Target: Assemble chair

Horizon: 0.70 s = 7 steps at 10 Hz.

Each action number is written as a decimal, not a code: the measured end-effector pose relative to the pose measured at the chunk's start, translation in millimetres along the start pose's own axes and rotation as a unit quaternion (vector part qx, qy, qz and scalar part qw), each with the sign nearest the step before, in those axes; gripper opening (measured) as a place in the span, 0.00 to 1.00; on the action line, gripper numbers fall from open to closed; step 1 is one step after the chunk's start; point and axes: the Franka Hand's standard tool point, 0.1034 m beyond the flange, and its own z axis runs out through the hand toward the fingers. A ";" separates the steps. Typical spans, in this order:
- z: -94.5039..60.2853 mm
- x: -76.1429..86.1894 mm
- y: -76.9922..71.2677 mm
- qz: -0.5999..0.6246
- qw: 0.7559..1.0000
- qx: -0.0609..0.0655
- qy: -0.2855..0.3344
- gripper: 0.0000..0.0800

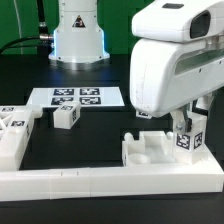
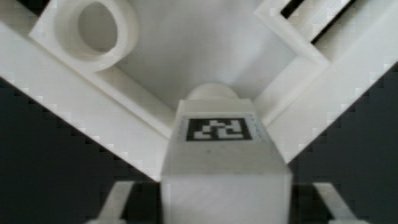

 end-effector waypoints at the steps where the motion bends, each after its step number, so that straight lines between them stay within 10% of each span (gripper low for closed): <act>1: 0.0 -0.2 0.2 0.001 1.000 0.000 0.000 0.36; 7: 0.1 0.5 4.0 0.358 0.934 0.019 -0.002 0.36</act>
Offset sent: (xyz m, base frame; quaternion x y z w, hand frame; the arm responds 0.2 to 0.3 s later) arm 0.0027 0.0004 0.0027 -0.0151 -0.0106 0.2684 0.9631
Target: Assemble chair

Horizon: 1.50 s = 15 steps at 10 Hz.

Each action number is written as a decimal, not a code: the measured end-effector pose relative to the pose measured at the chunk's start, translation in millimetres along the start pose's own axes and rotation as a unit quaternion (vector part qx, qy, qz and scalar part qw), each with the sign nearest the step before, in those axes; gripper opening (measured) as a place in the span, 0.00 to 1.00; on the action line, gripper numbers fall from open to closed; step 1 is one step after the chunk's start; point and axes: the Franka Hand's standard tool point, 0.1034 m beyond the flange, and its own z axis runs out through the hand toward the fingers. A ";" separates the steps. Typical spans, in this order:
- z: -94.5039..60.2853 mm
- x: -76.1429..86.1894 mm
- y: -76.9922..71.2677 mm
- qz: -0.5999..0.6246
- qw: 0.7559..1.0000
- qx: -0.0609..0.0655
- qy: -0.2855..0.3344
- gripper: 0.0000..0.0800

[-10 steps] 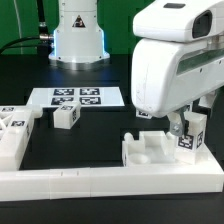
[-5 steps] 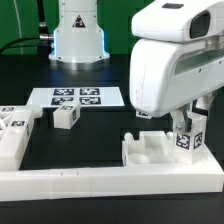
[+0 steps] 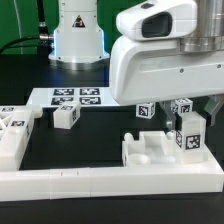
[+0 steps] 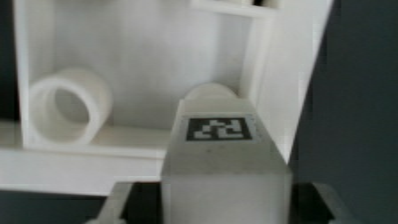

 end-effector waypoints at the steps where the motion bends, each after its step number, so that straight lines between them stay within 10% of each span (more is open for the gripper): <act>1: 0.1 -0.1 -0.3 0.052 0.999 0.000 0.000 0.36; 9: 0.1 0.3 0.3 0.332 0.943 0.000 -0.005 0.36; 11: 0.7 -0.1 -0.4 0.307 0.952 0.001 -0.005 0.65; 15: 0.7 -1.8 -7.6 0.071 0.997 -0.002 -0.006 0.81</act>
Offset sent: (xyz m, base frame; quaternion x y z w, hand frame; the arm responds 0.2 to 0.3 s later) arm 0.0065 0.0062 0.0003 -0.0050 -0.0152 0.2225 0.9748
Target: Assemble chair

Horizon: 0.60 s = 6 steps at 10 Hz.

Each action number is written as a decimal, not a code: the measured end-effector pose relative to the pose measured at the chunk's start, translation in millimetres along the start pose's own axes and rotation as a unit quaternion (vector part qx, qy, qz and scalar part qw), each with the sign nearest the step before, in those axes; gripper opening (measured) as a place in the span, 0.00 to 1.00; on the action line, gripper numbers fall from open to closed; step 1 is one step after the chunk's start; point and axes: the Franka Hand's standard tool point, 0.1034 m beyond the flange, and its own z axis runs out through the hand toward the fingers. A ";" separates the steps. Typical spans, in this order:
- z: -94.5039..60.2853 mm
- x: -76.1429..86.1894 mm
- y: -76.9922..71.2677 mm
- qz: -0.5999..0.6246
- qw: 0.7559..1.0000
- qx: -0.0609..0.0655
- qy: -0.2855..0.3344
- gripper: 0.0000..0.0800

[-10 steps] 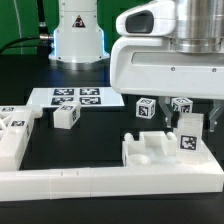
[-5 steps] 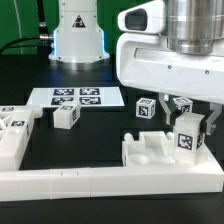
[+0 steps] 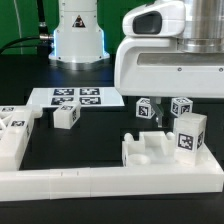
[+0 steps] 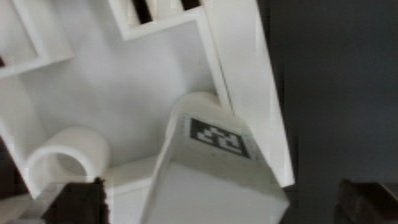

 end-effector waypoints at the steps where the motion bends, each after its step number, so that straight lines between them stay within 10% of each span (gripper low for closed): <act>1: -0.1 0.1 -0.1 -0.074 0.997 -0.003 0.001 0.81; 6: -7.2 9.6 1.6 -0.354 0.935 -0.018 0.002 0.81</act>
Offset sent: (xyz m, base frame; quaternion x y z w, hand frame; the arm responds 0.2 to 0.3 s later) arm 0.0075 -0.0003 0.0072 -0.0213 -0.0212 -0.2556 0.9663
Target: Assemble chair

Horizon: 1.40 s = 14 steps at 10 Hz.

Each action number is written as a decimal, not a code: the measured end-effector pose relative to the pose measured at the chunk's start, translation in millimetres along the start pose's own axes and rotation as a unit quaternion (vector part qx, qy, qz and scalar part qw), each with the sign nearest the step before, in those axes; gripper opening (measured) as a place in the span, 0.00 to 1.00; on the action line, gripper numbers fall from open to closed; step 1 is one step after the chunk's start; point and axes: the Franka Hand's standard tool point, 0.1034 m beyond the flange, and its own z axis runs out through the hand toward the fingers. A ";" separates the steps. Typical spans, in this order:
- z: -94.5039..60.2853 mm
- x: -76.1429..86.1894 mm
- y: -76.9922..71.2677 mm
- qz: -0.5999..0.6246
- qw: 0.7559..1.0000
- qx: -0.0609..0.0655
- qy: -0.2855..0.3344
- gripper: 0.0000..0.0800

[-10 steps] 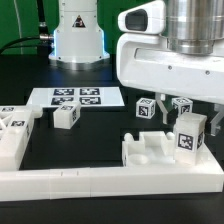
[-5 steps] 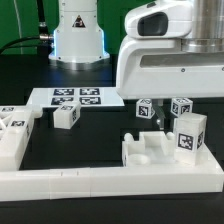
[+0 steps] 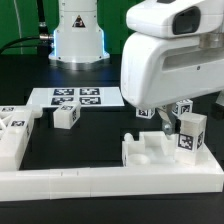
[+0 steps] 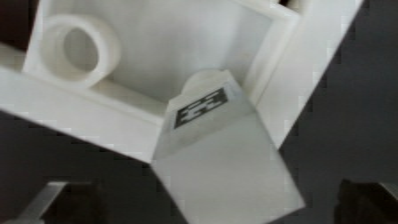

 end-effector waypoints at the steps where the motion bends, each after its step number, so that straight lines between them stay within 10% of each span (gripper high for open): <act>1: 0.5 -0.1 0.5 -0.029 1.000 -0.001 0.001 0.81; 5: 1.4 -1.0 2.0 -0.071 0.997 -0.001 0.002 0.35; 9: 1.4 -1.0 1.9 -0.051 0.999 -0.001 0.002 0.36; 14: 2.3 -1.7 -1.2 0.249 0.968 0.007 -0.003 0.36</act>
Offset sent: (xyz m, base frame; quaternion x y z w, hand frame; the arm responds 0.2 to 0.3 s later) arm 0.0000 0.0000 0.0000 0.0000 0.0000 0.0000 1.0000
